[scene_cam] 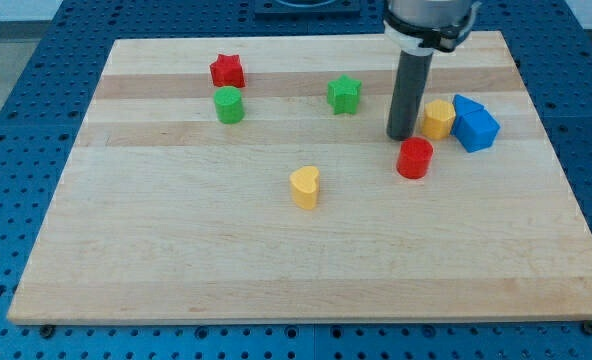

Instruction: Push the red circle towards down

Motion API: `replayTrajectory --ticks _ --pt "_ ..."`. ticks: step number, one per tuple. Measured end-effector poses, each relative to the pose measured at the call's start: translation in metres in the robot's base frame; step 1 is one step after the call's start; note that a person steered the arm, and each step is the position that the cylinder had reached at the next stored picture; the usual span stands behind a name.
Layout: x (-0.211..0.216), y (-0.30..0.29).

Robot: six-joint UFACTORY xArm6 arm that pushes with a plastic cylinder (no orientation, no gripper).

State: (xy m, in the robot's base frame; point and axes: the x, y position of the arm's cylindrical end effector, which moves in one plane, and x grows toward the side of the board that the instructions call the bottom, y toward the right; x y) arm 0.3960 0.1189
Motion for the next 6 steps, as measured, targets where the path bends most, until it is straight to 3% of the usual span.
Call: replayTrajectory --ticks 4,6 --pt "0.072 0.015" --pt "0.087 -0.016"
